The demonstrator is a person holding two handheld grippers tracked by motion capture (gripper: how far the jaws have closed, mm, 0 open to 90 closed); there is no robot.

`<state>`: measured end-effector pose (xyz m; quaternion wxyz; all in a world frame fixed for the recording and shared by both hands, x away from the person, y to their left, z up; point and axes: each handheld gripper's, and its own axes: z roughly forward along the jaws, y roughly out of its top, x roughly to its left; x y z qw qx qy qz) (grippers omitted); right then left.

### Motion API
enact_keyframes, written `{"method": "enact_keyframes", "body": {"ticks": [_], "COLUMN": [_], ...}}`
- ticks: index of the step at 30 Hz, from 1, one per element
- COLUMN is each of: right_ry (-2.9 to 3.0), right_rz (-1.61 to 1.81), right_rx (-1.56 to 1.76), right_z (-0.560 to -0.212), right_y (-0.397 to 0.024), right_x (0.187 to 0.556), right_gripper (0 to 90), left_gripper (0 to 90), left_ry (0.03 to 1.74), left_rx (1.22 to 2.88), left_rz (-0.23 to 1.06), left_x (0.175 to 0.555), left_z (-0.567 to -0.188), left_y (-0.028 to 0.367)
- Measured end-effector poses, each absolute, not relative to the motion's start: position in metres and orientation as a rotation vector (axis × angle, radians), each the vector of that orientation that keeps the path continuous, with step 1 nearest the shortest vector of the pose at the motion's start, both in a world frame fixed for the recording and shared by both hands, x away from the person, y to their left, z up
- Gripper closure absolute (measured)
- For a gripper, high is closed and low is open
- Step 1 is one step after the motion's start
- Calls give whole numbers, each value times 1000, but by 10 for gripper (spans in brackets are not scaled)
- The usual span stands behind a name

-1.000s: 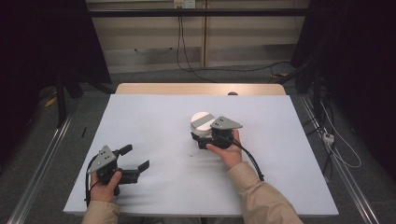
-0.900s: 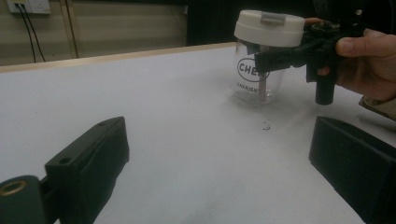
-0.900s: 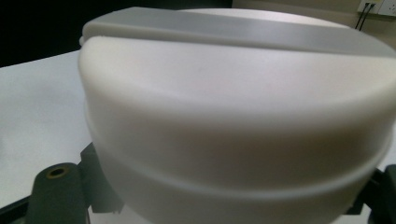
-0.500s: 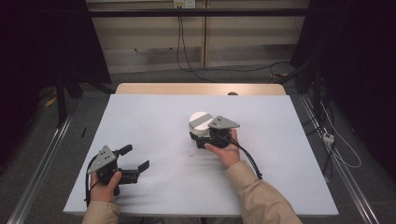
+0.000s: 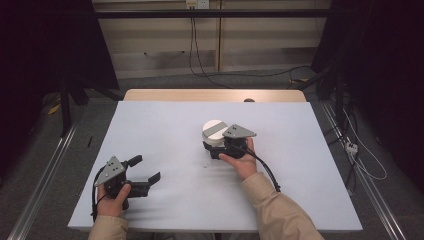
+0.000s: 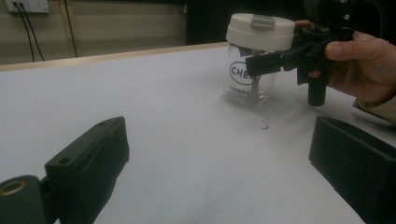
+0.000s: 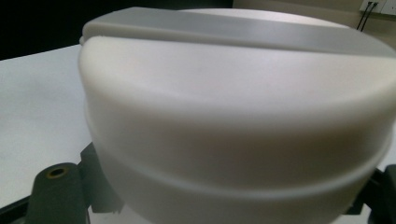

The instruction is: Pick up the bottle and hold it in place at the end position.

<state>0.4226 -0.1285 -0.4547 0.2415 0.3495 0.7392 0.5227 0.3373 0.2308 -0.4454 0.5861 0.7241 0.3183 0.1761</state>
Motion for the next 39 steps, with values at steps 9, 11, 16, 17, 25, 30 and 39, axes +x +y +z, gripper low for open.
{"method": "enact_keyframes", "body": {"ticks": [9, 11, 16, 17, 25, 30, 39], "right_ry": [2020, 2022, 2026, 2024, 2023, 2023, 2026], "right_rz": [1428, 1429, 1426, 1427, 1422, 1424, 1430], "right_rx": [946, 945, 936, 940, 934, 935, 937], "right_z": [-457, -457, -458, -458, -458, -458, -459], "right_y": [-127, -127, -128, -128, -128, -128, -129], "right_x": [423, 423, 422, 422, 421, 421, 422], "right_gripper": [183, 183, 183, 183, 183, 184, 184], "left_gripper": [47, 47, 41, 36, 28, 36, 45], "left_ry": [743, 744, 747, 754, 777, 784, 797], "left_rx": [1686, 1688, 1686, 1680, 1645, 1640, 1638], "left_rz": [403, 402, 392, 388, 394, 387, 379], "left_x": [337, 337, 338, 339, 344, 349, 356], "left_z": [-446, -446, -446, -446, -444, -442, -437], "left_y": [229, 229, 227, 226, 218, 212, 197]}}
